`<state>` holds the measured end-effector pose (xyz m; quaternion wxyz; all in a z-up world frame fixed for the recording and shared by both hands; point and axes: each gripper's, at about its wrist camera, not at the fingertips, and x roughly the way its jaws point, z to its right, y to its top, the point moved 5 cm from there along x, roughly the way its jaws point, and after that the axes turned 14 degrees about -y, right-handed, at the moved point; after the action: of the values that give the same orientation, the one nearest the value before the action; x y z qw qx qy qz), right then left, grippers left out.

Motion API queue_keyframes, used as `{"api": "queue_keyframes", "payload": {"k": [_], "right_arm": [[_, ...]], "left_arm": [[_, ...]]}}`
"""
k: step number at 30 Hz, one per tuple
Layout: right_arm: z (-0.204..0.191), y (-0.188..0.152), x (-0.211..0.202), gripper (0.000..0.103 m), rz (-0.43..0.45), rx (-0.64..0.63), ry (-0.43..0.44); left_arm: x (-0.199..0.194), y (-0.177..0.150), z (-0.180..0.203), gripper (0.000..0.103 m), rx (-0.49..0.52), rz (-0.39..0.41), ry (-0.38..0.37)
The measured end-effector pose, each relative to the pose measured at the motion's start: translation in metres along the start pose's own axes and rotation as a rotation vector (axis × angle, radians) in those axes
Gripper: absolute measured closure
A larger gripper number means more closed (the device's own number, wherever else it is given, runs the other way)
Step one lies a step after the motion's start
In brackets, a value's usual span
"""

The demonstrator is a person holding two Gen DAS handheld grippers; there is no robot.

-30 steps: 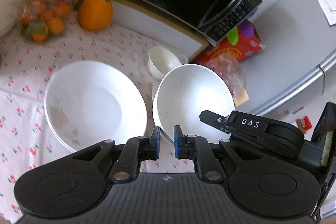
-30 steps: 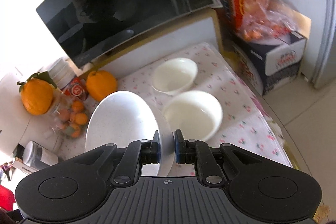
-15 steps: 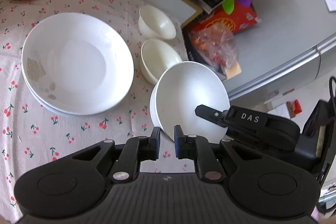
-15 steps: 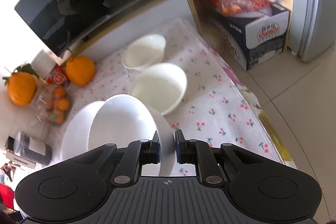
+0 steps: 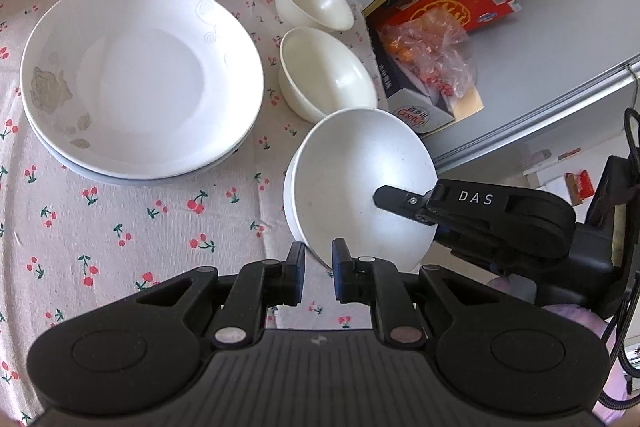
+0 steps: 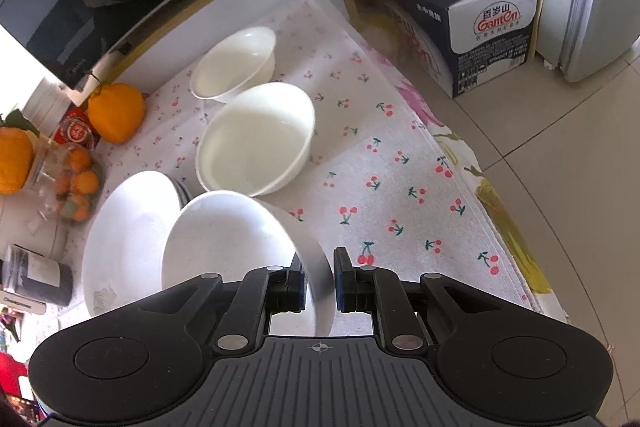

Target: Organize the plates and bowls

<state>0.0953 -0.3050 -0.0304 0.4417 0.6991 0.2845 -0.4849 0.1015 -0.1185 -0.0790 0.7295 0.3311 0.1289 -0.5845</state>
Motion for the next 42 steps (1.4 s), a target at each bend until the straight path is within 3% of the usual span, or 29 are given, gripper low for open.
{"api": "queue_keyframes", "payload": {"k": [13, 20, 24, 33, 36, 42], "right_arm": [[0.000, 0.000, 0.014, 0.090, -0.015, -0.019, -0.018], [0.000, 0.001, 0.015, 0.086, -0.015, -0.022, -0.015], [0.001, 0.002, 0.015, 0.085, -0.023, -0.009, -0.004], [0.008, 0.008, 0.010, 0.061, -0.016, 0.046, 0.036], [0.010, 0.011, 0.006, 0.048, -0.004, 0.063, 0.050], [0.015, 0.017, 0.001, 0.035, 0.016, 0.104, 0.070]], "left_arm": [[0.006, -0.002, -0.007, 0.090, 0.004, -0.019, 0.065], [0.004, -0.001, -0.006, 0.076, 0.051, -0.017, 0.125], [0.000, 0.002, -0.005, 0.059, 0.076, -0.010, 0.139], [-0.009, 0.006, 0.006, 0.029, 0.151, 0.007, 0.165], [-0.013, 0.008, 0.012, 0.020, 0.199, 0.022, 0.181], [-0.018, 0.014, 0.017, 0.010, 0.230, 0.050, 0.193]]}}
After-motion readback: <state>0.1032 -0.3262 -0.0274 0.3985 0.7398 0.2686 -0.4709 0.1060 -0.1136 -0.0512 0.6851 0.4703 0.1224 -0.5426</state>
